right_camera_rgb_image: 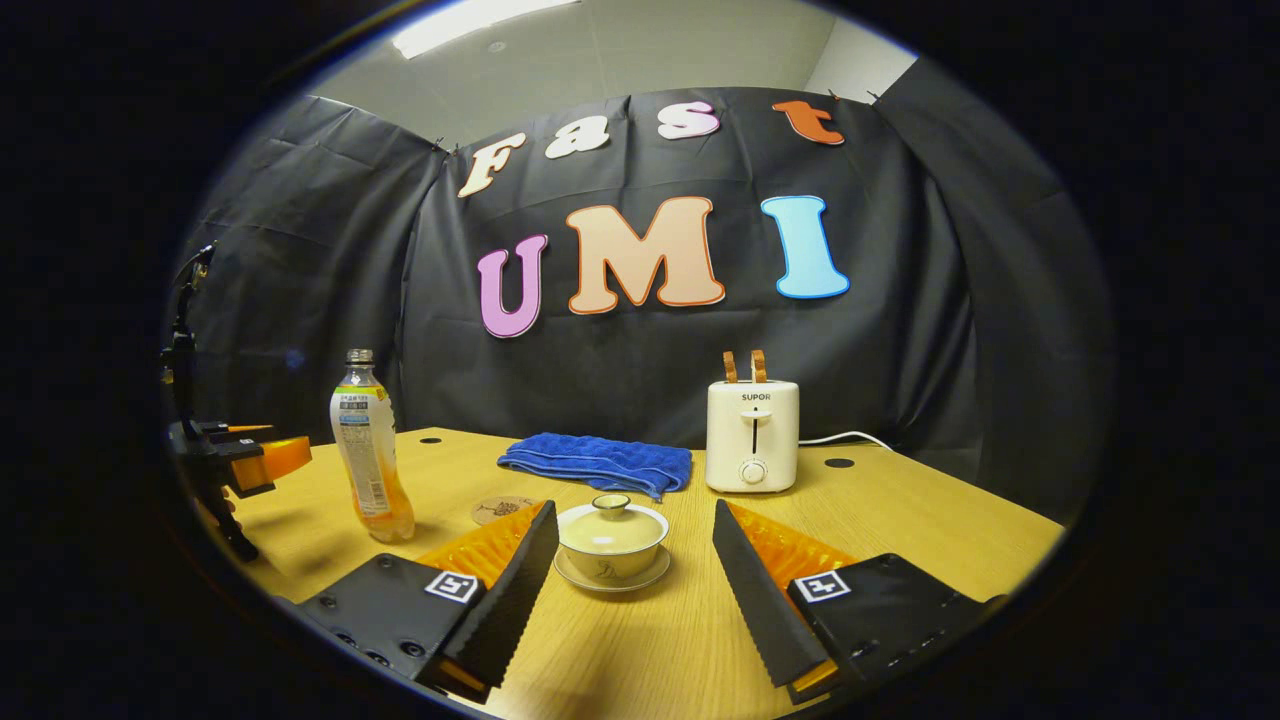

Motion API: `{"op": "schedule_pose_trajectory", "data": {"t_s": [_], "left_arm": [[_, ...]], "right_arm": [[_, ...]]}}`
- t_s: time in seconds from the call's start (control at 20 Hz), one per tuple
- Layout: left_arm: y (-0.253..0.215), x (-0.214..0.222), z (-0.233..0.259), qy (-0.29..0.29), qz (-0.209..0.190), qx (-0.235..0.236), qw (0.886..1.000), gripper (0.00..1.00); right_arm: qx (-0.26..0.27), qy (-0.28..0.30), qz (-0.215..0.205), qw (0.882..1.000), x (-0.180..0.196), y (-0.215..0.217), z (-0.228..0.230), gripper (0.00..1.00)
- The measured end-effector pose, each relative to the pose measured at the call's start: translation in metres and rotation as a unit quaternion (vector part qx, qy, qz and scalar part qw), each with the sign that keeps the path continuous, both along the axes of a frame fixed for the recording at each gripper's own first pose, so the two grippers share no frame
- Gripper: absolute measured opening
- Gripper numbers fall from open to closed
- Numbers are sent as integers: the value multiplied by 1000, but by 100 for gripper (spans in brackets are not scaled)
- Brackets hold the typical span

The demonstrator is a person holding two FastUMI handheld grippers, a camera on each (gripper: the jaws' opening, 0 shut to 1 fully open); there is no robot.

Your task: Open the teacup lid with one hand, grasp the water bottle and pour water into the teacup with the other hand; after pouring, place the water bottle on the coaster and then close the teacup lid.

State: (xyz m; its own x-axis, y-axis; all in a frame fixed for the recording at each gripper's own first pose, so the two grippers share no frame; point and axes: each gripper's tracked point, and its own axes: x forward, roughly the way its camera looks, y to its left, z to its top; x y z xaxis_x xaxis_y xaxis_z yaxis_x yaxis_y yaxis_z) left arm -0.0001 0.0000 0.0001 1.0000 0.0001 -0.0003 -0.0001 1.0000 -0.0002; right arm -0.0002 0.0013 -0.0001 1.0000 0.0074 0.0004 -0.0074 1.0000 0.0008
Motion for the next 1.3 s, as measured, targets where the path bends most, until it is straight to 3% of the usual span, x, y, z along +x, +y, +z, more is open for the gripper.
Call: {"op": "schedule_pose_trajectory", "data": {"t_s": [0.25,0.3,0.35,0.4,0.45,0.5,0.55,0.7,1.3], "left_arm": [[0,0,0,0,0,0,1000,93],[0,0,0,0,0,0,1000,93],[0,0,0,0,0,0,1000,93],[0,0,0,0,0,0,1000,93],[0,0,0,0,0,0,1000,92],[0,0,0,0,0,0,1000,92],[0,0,0,0,0,0,1000,92],[0,0,0,1,0,0,1000,93],[0,0,0,1,0,-1,1000,93]], "right_arm": [[1,1,9,1000,2,4,-1,99],[1,1,11,1000,3,5,-1,96],[1,3,11,1000,7,6,-2,99],[1,3,11,1000,10,7,-1,96],[1,3,13,1000,13,9,-2,99],[1,4,16,1000,16,12,-2,96],[1,3,24,1000,20,16,-3,99],[2,8,24,1000,32,17,-4,97],[-6,72,22,997,81,24,-25,98]]}}
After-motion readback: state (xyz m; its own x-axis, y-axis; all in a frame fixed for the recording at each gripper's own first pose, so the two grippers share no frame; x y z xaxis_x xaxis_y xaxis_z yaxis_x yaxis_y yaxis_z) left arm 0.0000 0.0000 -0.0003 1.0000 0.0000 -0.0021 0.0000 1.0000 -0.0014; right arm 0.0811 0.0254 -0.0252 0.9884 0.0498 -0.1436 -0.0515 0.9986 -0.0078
